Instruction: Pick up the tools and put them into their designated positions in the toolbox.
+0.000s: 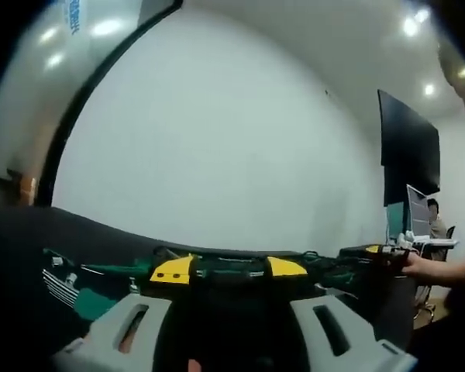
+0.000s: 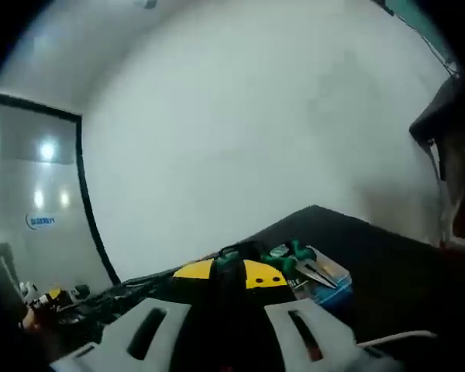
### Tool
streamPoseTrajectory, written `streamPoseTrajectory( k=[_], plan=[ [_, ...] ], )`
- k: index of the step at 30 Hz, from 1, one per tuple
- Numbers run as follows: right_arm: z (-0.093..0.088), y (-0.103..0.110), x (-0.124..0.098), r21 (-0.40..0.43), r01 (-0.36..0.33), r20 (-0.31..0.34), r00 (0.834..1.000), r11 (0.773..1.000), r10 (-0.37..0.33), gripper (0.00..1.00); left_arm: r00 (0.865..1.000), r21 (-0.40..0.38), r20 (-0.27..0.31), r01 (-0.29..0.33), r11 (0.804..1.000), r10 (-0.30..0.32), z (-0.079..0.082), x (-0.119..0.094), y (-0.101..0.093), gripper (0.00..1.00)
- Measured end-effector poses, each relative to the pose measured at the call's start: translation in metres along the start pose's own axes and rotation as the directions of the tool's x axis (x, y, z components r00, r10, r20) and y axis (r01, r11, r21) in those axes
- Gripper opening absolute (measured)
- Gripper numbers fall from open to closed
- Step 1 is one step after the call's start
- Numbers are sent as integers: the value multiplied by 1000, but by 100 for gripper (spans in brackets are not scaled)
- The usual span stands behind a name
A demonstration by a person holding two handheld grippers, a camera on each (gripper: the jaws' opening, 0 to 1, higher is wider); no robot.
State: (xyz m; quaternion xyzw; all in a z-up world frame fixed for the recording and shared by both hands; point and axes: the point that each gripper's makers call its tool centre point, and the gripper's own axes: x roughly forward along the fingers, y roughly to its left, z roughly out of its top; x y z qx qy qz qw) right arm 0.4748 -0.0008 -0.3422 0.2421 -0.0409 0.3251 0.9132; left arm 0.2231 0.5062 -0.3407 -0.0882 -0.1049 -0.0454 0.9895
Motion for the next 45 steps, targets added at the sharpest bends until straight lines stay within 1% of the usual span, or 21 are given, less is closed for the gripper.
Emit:
streamPoseTrajectory(
  k=[3,9,15,19,20,21,23,28,31,32,33,34,35,36,37,38,39,40,41,43,45],
  plan=[
    [-1,16,-1,-56,-58,-8,998,997,57,12,999,64,-48,4,998,-1,-9,1,-7,35],
    [4,30,-3,-164,-63,10,998,984,66,12,1000,30,9,4,1000,-5,2,-4,-3,35],
    [-5,30,0,-252,-8,-63,998,968,-9,12,1000,36,-22,4,999,-3,-4,-2,-2,35],
    [-9,8,6,-469,82,-178,966,879,-185,16,999,52,-42,31,998,-29,-8,-1,-8,35],
    [-11,-5,7,-573,105,-227,932,813,-281,16,999,39,-38,39,998,-37,-5,-1,-2,35],
    [-8,-17,13,-616,111,-248,912,780,-326,18,999,30,-33,44,999,-43,-4,-1,-1,35],
    [5,-11,22,-604,114,-235,920,789,-313,27,998,20,-28,52,998,-51,-3,-2,-4,35],
    [36,-2,42,-693,27,-294,902,721,-316,30,996,34,-69,64,997,-61,-12,2,-7,35],
    [33,-4,39,-702,-26,-405,837,711,-369,32,994,48,-84,72,996,-68,-15,2,-9,35],
    [37,-7,36,-733,-4,-388,823,680,-414,33,994,43,-83,76,996,-72,-15,2,-10,36],
    [39,-10,25,-807,-23,-383,781,590,-494,33,994,29,-79,79,996,-76,-14,2,-9,36],
    [37,-13,23,-825,-52,-398,760,563,-513,33,994,13,-73,79,997,-78,-13,2,-8,36],
    [26,-29,25,-827,-142,-482,676,544,-557,33,994,7,-75,74,997,-73,-13,2,-7,36],
    [19,-30,23,-804,-166,-533,628,571,-567,34,995,2,-79,68,998,-67,-14,3,-6,36],
    [12,-23,19,-760,-136,-572,605,636,-554,34,995,-1,-82,64,998,-63,-15,3,-5,36],
    [10,-19,22,-745,-151,-589,605,649,-535,34,994,1,-83,66,998,-65,-15,3,-6,36],
    [12,-16,31,-742,-169,-591,622,649,-514,34,994,8,-83,73,997,-72,-15,3,-7,36],
    [14,-22,41,-739,-170,-597,614,652,-517,34,994,10,-84,75,997,-74,-15,3,-7,36],
    [13,-27,40,-742,-186,-616,570,644,-544,34,993,12,-87,76,997,-75,-16,4,-7,36],
    [11,-34,51,-751,-265,-632,552,604,-544,34,993,12,-90,73,997,-72,-16,4,-7,36],
    [3,-33,49,-717,-260,-668,520,646,-532,34,994,13,-89,71,997,-70,-16,4,-7,36]
  ],
)
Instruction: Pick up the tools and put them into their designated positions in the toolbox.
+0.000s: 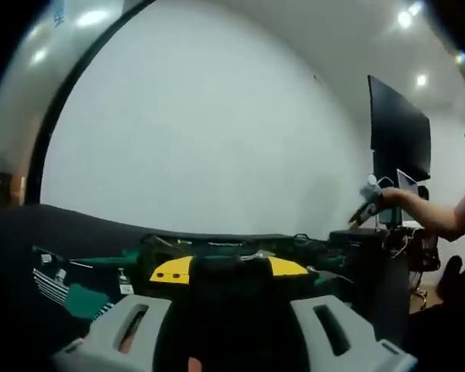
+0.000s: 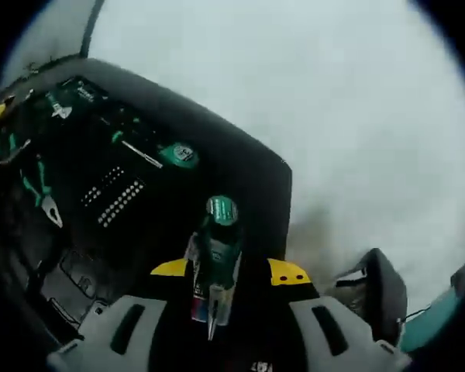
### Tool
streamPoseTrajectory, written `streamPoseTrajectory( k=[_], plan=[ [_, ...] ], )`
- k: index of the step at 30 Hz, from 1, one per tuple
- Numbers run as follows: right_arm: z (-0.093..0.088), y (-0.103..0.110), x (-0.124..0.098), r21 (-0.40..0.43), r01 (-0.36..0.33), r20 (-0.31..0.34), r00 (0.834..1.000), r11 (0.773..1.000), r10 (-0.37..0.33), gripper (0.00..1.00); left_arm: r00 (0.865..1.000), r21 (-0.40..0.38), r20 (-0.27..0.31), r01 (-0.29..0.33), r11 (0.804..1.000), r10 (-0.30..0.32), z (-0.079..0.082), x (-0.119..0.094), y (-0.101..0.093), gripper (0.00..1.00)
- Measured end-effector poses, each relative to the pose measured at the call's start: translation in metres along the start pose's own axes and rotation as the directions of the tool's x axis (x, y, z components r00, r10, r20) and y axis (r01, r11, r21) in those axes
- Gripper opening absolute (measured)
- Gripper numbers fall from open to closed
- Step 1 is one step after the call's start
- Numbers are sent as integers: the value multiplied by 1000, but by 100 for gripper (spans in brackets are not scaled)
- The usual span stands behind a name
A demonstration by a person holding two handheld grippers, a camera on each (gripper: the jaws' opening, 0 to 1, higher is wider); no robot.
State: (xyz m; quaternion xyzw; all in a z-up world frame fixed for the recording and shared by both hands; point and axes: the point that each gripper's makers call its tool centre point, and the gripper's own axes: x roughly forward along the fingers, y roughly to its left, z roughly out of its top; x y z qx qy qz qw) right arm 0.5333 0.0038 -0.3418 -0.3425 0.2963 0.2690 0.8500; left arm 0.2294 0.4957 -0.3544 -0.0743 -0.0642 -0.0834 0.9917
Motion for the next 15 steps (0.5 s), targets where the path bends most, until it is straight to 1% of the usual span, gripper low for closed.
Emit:
streamPoseTrajectory(
  k=[1,3,4,5,6,7,8,9,11,12,14,15],
  plan=[
    [0,-1,4,19,-26,-17,1000,999,26,34,1000,0,1,0,1000,0,0,0,0,36],
    [5,-17,15,9,-35,-32,999,999,35,34,1000,-1,5,-1,1000,1,1,0,1,36],
    [3,-12,10,6,-37,-27,999,999,37,34,1000,-1,6,-1,1000,1,1,0,1,36],
    [-2,-1,5,27,-61,-23,998,998,62,34,1000,-1,6,-2,1000,2,1,0,1,36],
    [-1,3,8,70,-91,-20,995,993,93,34,1000,1,4,-3,1000,3,0,0,1,35],
    [0,5,15,136,-141,-34,988,981,147,33,1000,7,-1,-5,1000,5,-1,1,1,35],
    [-1,8,18,180,-162,-47,984,970,173,32,1000,13,-7,-6,1000,7,-2,1,1,35],
    [1,9,20,174,-153,-40,986,973,162,32,1000,20,-17,-10,1000,10,-4,2,2,35],
    [2,12,26,125,-147,-45,987,981,153,34,1000,28,-17,-11,1000,11,-4,2,2,35],
    [3,13,28,128,-147,-46,987,981,154,34,1000,30,-15,-10,999,11,-4,1,2,35],
    [11,7,39,100,-176,-44,983,979,181,34,1000,25,-10,-11,1000,11,-3,1,1,35],
    [11,8,43,95,-188,-49,980,978,193,34,1000,23,-8,-11,1000,11,-2,0,2,35]
  ],
)
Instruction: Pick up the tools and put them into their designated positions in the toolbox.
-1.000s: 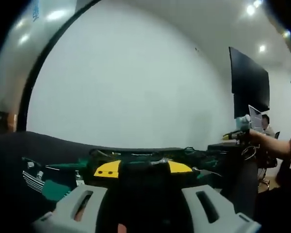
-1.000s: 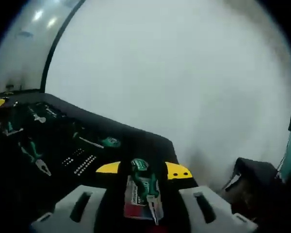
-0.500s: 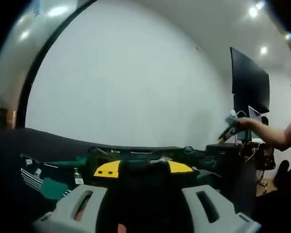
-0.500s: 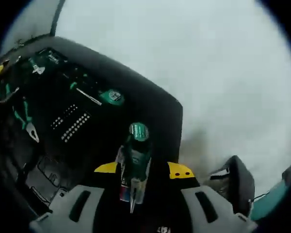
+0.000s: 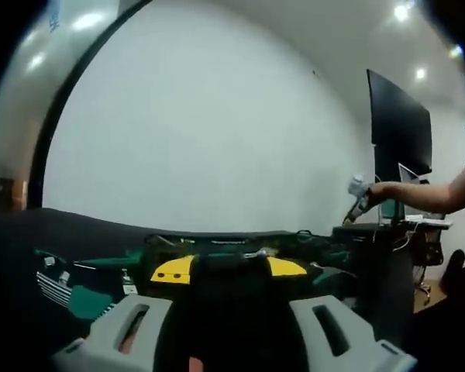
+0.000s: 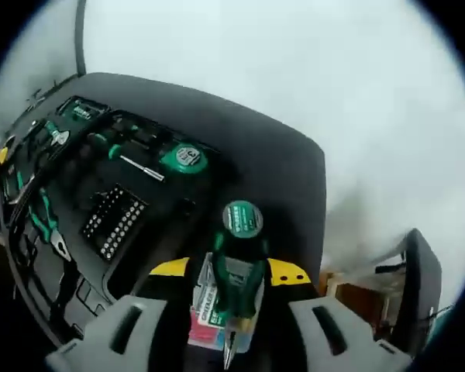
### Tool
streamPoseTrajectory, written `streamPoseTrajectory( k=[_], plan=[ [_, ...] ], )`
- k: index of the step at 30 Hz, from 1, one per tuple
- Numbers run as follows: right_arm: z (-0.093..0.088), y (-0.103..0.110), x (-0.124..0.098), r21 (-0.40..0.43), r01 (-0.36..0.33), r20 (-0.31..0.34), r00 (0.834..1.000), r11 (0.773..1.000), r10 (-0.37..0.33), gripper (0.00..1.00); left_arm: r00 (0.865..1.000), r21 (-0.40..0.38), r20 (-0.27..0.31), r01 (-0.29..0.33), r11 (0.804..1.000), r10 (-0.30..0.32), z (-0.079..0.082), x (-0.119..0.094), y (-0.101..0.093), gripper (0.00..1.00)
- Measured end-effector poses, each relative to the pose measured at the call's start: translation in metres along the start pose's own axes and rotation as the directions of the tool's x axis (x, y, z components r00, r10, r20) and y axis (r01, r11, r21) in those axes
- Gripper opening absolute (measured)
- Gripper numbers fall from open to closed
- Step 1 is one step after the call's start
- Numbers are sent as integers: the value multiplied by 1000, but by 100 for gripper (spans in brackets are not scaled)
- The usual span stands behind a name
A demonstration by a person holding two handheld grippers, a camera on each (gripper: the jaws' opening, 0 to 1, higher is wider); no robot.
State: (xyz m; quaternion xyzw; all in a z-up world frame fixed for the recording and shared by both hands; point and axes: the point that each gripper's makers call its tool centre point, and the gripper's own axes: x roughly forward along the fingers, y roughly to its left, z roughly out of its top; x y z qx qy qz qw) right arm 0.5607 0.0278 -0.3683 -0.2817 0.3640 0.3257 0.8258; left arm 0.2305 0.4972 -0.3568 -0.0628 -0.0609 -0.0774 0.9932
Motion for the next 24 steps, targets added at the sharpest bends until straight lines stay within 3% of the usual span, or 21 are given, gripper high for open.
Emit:
streamPoseTrajectory(
  k=[1,4,7,8,12,15,17,18,21,24],
  plan=[
    [-2,10,4,5,-6,-3,1000,1000,6,35,1000,-1,2,0,1000,0,0,0,0,35],
    [-5,5,11,38,-20,-14,1000,999,21,38,1000,-3,4,2,1000,-2,1,0,1,35],
    [-18,1,20,77,-31,-45,998,997,35,54,1000,-2,5,3,1000,-3,1,0,1,35],
    [-20,-2,24,89,-36,-54,998,995,41,55,1000,-2,6,3,1000,-3,1,0,0,35],
    [-24,-9,36,168,-45,-15,999,985,48,53,1000,-1,5,2,1000,-2,1,-1,0,35],
    [-19,-19,43,178,3,59,998,984,-14,51,1000,7,0,2,1000,-2,0,-1,-2,35],
    [-27,-18,48,205,-5,26,1000,979,0,45,1000,7,0,2,1000,-2,0,-1,-1,35],
    [-26,-10,48,218,-23,50,999,976,12,43,1000,7,1,2,1000,-2,0,-1,0,34],
    [-21,-9,51,168,-37,88,996,985,23,38,1000,6,1,2,1000,-2,0,-1,-1,34],
    [-22,-13,48,169,0,93,996,986,-16,38,1000,5,1,3,1000,-3,0,-1,-1,34]
  ],
)
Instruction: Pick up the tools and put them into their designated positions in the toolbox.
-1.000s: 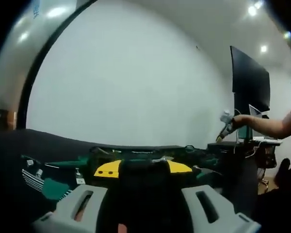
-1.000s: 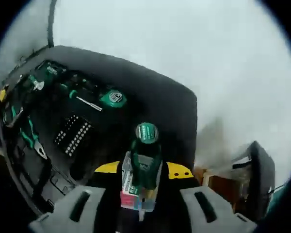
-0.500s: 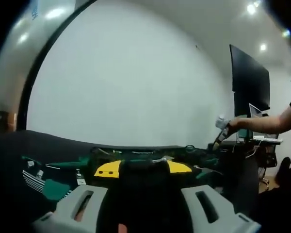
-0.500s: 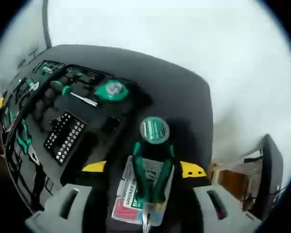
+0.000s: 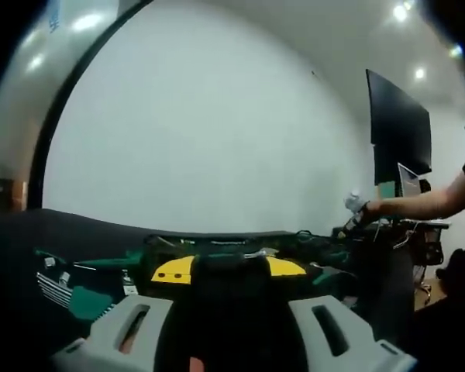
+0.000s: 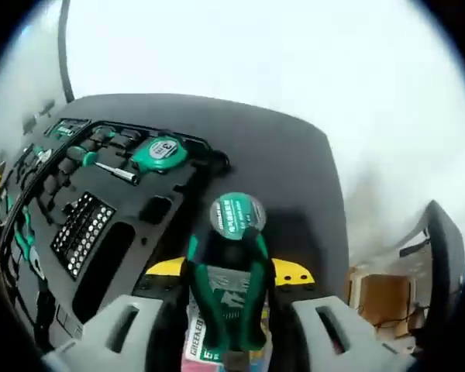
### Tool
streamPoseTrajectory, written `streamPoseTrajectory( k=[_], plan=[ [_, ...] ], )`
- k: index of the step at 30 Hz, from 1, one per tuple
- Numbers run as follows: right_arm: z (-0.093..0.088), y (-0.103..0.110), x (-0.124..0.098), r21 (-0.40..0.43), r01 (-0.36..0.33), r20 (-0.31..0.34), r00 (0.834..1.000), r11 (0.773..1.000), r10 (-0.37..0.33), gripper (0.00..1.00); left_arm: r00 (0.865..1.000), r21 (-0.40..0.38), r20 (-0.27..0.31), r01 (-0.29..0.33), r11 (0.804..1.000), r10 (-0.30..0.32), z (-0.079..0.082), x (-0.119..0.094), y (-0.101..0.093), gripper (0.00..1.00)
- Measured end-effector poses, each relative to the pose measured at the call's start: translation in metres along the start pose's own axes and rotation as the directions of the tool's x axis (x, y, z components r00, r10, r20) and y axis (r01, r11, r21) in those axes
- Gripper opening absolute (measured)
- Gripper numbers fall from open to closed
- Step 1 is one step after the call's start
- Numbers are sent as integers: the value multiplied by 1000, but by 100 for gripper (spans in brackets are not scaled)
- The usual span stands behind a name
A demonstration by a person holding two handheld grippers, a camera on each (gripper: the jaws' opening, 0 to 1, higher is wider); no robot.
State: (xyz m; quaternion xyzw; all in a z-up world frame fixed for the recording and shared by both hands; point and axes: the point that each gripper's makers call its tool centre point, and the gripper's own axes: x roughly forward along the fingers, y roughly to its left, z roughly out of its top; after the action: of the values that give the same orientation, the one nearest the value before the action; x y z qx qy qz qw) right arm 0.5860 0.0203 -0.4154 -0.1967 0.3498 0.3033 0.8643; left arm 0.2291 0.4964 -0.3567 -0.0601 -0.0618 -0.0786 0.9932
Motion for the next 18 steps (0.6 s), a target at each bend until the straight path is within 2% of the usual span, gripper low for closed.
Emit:
streamPoseTrajectory(
  k=[5,6,9,11,13,15,16,18],
  plan=[
    [2,-2,-12,25,-38,51,998,999,36,37,1000,-10,6,3,1000,-3,1,0,2,34],
    [-4,7,-22,21,-49,63,997,999,47,37,1000,-12,6,4,1000,-4,1,0,2,34],
    [-8,16,-34,-13,-80,88,993,997,81,37,1000,-13,4,2,1000,-1,1,0,1,34],
    [-6,26,-47,-16,-91,116,989,996,92,37,1000,-11,1,0,1000,0,0,0,1,34],
    [4,39,-63,-23,-128,161,978,992,130,37,1000,-10,-2,0,1000,0,0,0,1,34],
    [13,54,-79,-66,-158,191,967,985,168,37,1000,-10,-3,-2,1000,2,0,1,2,34],
    [17,55,-80,-106,-172,200,961,979,190,37,1000,-9,-4,-3,1000,3,-1,1,3,34],
    [20,66,-90,-157,-192,196,955,969,221,37,1000,-8,-8,-5,1000,5,-1,1,4,34]
  ],
)
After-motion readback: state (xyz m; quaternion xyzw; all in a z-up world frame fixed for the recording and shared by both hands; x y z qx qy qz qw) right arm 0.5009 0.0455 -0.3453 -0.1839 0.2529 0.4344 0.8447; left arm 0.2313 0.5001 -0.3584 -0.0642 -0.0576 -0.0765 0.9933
